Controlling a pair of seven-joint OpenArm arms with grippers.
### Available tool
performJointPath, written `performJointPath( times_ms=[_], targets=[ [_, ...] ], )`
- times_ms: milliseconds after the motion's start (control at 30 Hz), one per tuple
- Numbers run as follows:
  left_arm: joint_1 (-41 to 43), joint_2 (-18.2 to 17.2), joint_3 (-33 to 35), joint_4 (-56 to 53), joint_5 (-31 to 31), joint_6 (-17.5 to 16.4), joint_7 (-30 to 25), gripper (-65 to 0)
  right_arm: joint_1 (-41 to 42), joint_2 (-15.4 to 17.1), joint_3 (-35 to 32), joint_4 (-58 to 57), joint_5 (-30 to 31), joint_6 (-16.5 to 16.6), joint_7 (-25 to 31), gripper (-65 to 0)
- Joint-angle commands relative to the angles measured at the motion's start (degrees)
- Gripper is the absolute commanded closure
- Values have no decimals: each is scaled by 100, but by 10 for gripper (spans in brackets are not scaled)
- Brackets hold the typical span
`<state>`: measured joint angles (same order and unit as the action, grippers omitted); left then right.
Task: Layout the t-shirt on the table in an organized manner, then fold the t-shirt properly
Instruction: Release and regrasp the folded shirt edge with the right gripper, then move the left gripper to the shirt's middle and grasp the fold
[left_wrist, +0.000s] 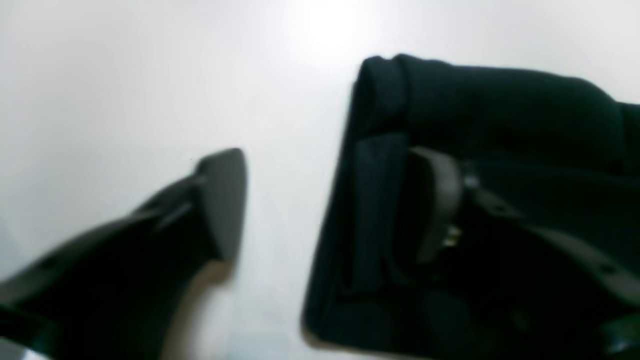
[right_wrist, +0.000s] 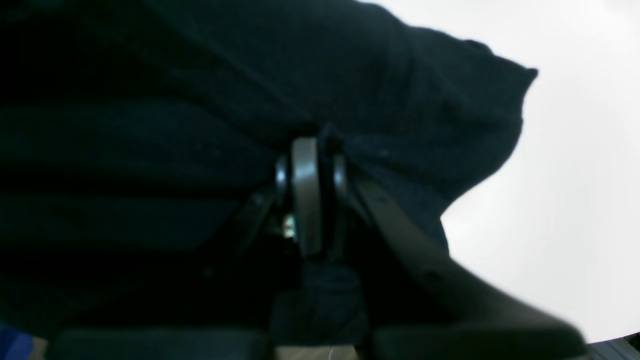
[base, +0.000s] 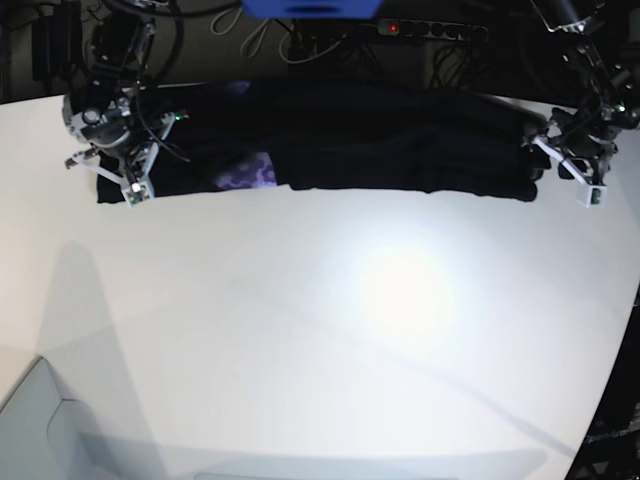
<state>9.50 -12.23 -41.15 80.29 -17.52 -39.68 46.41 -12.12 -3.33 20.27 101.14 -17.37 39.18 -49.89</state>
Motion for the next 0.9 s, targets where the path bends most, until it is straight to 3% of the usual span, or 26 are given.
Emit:
performJointPath(
  times_ms=[0,133,300,400,700,867],
  targets=[
    [-13,-3,13,10,60,-32,189,-347,-32,-32,-18,-53,35,82,-167,0],
    [-22,-3,13,-25,68,-32,172,-186,-41,-40,-18,-53,35,82,-141,0],
    [-154,-65,-4,-552,68,-32,-48,-121,-32,-32,-18,-53,35,82,-141,0],
    [-172,-144,-303,-816,51,-32,-259,-3,-32,-32,-18,-53,35,82,-141,0],
    [-286,-144,-1033,28,42,-32,-224,-2,-23,-32,-62,-53,44,82,-132,0],
    [-515,-21,-1041,731,33,-32,304,-2,-58,-23,-423,-53,44,82,-132,0]
  ],
)
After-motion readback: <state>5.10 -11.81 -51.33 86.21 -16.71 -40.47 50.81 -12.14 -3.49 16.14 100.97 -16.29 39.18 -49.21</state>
